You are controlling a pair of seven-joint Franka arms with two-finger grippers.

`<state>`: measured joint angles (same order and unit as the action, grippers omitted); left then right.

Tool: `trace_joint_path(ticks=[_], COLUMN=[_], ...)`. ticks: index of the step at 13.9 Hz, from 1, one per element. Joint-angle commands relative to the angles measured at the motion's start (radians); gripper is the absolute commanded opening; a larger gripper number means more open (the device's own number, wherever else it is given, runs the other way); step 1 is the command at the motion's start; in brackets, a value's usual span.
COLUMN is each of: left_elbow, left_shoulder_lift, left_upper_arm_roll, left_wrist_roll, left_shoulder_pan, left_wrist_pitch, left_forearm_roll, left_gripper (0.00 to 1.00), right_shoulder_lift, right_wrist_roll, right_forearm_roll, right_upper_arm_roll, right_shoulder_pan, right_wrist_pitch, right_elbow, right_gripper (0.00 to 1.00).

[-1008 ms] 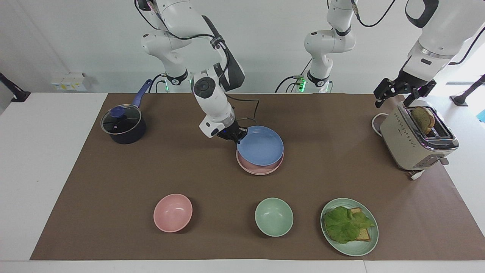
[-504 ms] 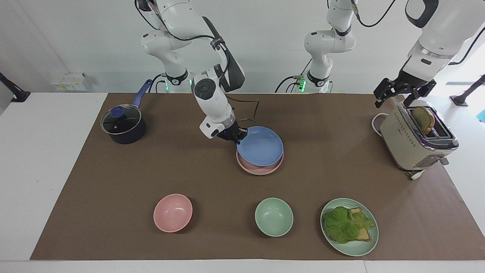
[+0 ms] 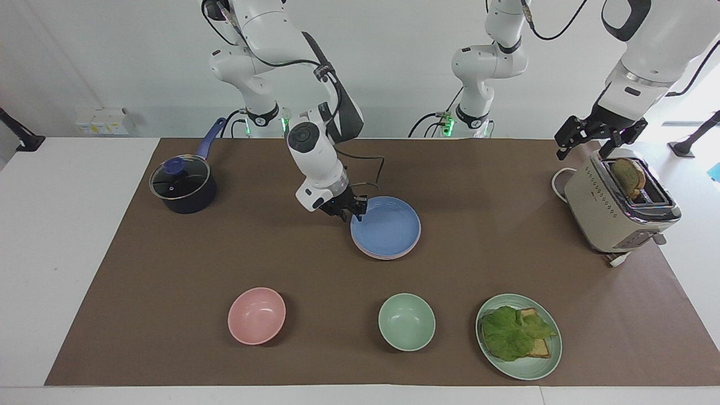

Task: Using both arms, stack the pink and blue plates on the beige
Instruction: 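Release the blue plate and withdraw the right gripper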

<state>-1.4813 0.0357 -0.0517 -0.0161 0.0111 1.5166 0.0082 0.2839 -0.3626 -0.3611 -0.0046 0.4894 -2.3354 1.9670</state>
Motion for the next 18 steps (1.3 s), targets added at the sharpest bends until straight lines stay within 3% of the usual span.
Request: trace_joint_path(ticks=[1,5,9,12,18], left_elbow=[-0.005,-0.005,-0.005,-0.005,-0.005], left_shoulder_lift=[-0.014,-0.014,-0.014,-0.014,-0.014], left_upper_arm_roll=[-0.005,-0.005,-0.005,-0.005,-0.005], left_wrist_roll=[0.008,0.008,0.008,0.008,0.008], left_shoulder_pan=[0.009,0.009,0.009,0.009,0.009], left_wrist_pitch=[-0.015,-0.015,-0.015,-0.015,-0.015], left_forearm_roll=[0.003,0.003,0.003,0.003,0.003], left_gripper=[1.00,1.00,1.00,1.00,1.00], right_shoulder_lift=[-0.038,-0.117,-0.161,-0.192,-0.279], right_wrist_roll=[0.037,0.040,0.042,0.102,0.238], right_forearm_roll=[0.069,0.266,0.398,0.406,0.406], right_upper_arm_roll=[-0.011,-0.009,-0.009,-0.009,-0.011], right_shoulder_pan=[-0.040,-0.141,-0.221,-0.256,-0.397], right_wrist_pitch=[0.001,0.050,0.192,0.319,0.513], right_elbow=[-0.007,-0.026,-0.091,-0.148,-0.142], right_gripper=[1.00,1.00,1.00,1.00,1.00])
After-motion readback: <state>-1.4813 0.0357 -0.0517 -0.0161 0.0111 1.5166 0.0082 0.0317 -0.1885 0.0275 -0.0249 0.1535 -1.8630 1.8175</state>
